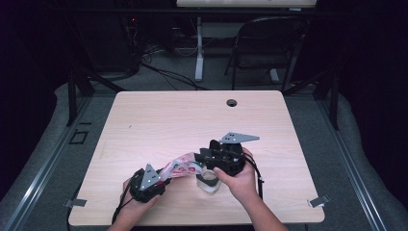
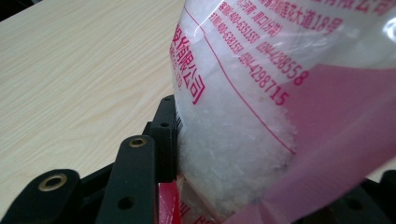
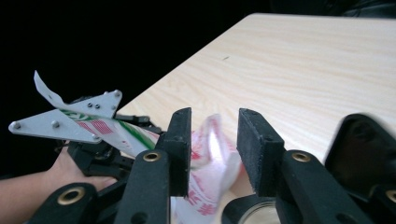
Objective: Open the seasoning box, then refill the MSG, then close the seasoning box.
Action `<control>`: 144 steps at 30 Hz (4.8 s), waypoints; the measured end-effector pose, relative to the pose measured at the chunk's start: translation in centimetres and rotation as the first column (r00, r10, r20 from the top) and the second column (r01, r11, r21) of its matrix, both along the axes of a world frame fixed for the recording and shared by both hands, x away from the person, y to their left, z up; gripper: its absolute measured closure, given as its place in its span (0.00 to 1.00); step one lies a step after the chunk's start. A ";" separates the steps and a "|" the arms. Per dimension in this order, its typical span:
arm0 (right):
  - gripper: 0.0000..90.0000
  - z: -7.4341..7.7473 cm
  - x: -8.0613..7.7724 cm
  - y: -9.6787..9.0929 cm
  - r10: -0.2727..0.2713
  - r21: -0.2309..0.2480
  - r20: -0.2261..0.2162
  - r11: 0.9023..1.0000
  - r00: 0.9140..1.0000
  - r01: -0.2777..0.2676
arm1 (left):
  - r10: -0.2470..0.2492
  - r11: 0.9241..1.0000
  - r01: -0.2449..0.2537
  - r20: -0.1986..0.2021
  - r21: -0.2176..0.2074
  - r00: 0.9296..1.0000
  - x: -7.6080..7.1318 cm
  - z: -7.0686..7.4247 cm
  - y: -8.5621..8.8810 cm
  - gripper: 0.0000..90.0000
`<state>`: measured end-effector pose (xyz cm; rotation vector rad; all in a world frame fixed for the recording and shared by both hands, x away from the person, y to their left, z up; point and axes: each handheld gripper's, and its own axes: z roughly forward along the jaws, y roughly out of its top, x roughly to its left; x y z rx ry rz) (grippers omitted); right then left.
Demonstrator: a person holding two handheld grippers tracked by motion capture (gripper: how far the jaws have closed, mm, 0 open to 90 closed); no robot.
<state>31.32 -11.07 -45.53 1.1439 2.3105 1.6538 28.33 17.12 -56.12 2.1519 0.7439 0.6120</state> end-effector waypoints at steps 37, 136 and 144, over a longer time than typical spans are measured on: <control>1.00 -0.5 -0.3 1.8 0.066 -0.129 -0.026 0.989 0.997 -0.069 | 0.015 0.993 -0.036 0.180 0.114 0.984 -0.6 0.5 -0.9 0.67; 1.00 0.9 0.1 -0.8 0.048 -0.089 0.048 0.995 0.998 -0.044 | -0.290 0.741 -0.136 0.496 0.657 0.819 1.6 6.6 -4.0 0.69; 1.00 0.7 0.1 -0.8 0.052 -0.094 0.045 0.994 0.998 -0.047 | -0.322 0.709 -0.159 0.516 0.687 0.794 1.5 6.7 -4.1 0.70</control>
